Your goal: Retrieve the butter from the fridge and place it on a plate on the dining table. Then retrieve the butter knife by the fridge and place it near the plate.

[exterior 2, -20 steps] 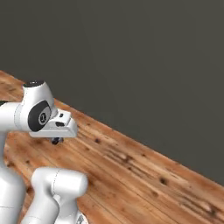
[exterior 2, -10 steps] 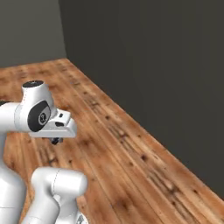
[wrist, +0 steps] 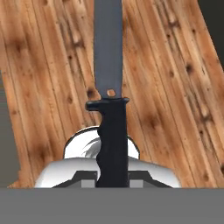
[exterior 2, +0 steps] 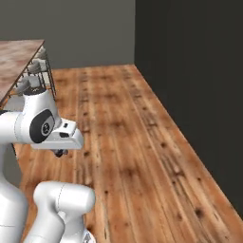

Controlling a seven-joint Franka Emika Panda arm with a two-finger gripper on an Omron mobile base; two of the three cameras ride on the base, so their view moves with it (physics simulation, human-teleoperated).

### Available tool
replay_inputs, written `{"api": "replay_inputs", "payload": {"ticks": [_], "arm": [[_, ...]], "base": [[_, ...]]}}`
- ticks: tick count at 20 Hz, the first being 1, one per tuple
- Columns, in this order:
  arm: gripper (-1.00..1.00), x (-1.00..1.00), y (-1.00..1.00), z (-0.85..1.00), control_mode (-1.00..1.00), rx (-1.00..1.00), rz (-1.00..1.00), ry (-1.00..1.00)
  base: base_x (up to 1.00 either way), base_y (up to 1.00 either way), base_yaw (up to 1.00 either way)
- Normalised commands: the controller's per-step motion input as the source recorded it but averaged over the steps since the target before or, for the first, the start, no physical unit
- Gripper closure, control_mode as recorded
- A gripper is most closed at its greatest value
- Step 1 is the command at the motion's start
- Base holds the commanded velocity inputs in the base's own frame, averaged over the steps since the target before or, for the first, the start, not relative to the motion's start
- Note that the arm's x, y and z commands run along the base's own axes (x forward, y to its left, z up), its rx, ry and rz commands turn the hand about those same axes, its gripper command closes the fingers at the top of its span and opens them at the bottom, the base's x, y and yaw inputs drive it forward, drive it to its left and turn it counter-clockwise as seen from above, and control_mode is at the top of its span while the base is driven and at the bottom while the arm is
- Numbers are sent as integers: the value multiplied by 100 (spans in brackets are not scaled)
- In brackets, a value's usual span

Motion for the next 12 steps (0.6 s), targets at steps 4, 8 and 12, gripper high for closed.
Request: {"api": "replay_inputs", "payload": {"ticks": [4,8,12], "arm": [[100,0,0,0,100,0,0,0],[100,0,0,0,100,0,0,0],[100,0,0,0,100,0,0,0]], "base": [[98,-24,49],[81,-69,48],[93,-70,40]]}}
